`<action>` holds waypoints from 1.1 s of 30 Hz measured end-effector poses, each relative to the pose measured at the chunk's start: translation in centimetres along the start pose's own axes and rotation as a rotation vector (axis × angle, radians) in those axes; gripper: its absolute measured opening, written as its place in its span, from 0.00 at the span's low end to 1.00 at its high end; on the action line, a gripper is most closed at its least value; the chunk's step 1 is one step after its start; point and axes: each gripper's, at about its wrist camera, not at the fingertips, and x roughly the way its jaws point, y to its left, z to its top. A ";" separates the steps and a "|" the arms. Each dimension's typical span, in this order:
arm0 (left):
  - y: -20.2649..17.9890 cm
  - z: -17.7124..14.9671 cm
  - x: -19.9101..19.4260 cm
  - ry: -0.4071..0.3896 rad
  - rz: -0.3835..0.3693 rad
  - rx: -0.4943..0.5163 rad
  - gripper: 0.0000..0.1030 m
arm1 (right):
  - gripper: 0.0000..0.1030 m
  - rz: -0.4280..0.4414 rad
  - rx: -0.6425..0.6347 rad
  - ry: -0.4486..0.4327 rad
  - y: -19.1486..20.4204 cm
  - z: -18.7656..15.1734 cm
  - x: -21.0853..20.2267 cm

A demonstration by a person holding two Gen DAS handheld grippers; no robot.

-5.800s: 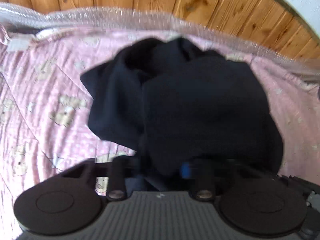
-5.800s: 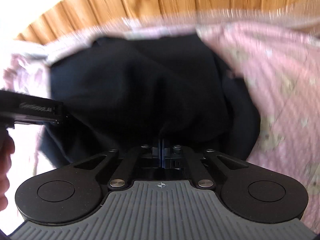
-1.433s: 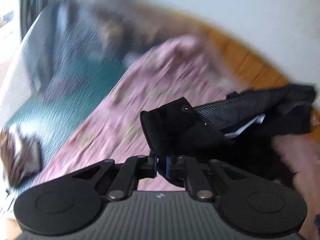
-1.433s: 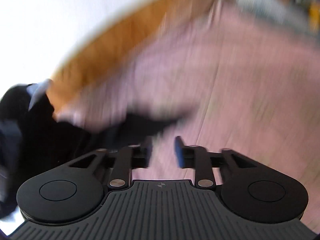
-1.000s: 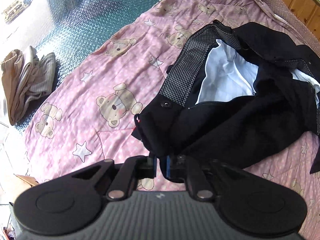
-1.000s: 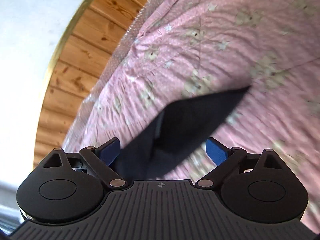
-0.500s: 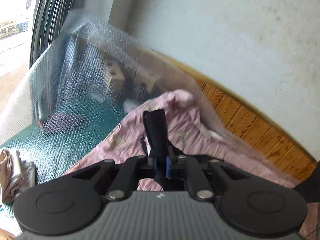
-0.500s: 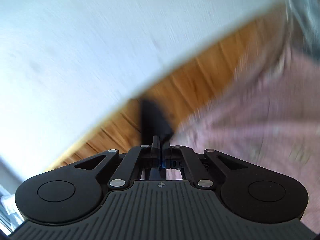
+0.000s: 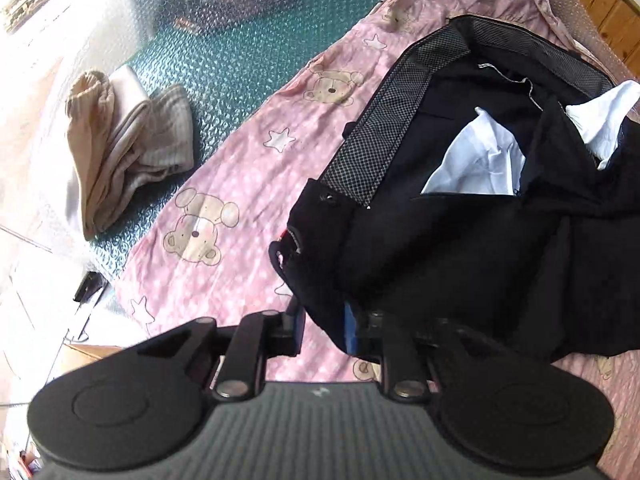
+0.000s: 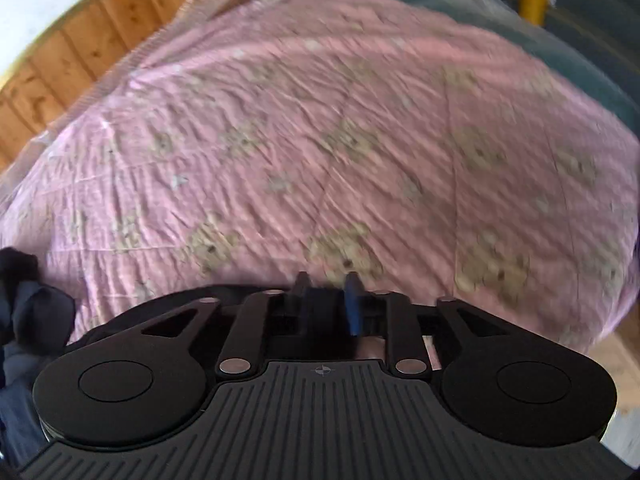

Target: Fold clothes

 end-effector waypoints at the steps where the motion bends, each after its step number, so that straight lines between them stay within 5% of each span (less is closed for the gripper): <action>1: -0.2 0.4 -0.5 -0.024 0.005 0.021 0.24 | 0.52 -0.014 0.032 0.015 -0.6 -0.1 0.4; 3: -0.3 1.4 -1.5 -0.061 0.009 0.038 0.25 | 0.69 0.014 0.104 0.020 -1.1 0.4 0.7; 10: -1.5 3.4 -2.3 -0.114 -0.018 0.049 0.26 | 0.78 0.059 0.090 0.155 0.1 -2.7 2.9; 11: -1.9 3.5 -2.0 -0.115 -0.019 0.055 0.26 | 0.60 0.076 0.037 0.155 1.2 -3.1 2.9; 12: -2.4 3.6 -1.7 -0.115 -0.020 0.060 0.26 | 0.03 0.092 -0.016 0.155 2.2 -3.5 2.9; 14: -3.0 3.8 -1.2 -0.120 -0.019 0.065 0.26 | 0.00 0.130 -0.125 0.140 4.3 -4.1 2.5; 18: -1.5 4.9 -1.1 -0.123 0.004 0.018 0.24 | 0.00 0.363 -0.457 -0.266 9.4 0.0 -7.7; 20: 0.4 5.3 -1.2 -0.102 0.009 -0.006 0.24 | 0.00 0.412 -0.640 -0.415 10.0 1.3 -12.9; 23: 1.5 4.8 -3.0 -0.160 0.000 0.085 0.32 | 0.00 0.260 -0.872 -0.414 8.5 1.2 -14.1; 25: 1.1 4.1 -4.5 -0.207 -0.031 0.209 0.49 | 0.10 0.099 -0.846 -0.232 4.9 1.0 -9.4; 26: 0.7 3.9 -5.3 -0.220 -0.061 0.272 0.51 | 0.34 0.028 -0.826 -0.153 3.4 0.9 -7.3; 27: 0.4 3.7 -6.2 -0.232 -0.092 0.317 0.51 | 0.41 0.013 -0.782 -0.148 3.1 1.0 -6.9; 29: -0.7 3.9 -8.2 -0.269 -0.167 0.362 0.51 | 0.36 -0.016 -0.696 -0.139 2.6 1.3 -6.0; 30: -1.7 4.3 -9.0 -0.295 -0.212 0.358 0.55 | 0.41 -0.030 -0.652 -0.134 2.3 1.5 -5.5; 33: -5.2 5.9 -11.1 -0.369 -0.343 0.348 0.87 | 0.54 -0.073 -0.522 -0.119 1.6 1.9 -4.1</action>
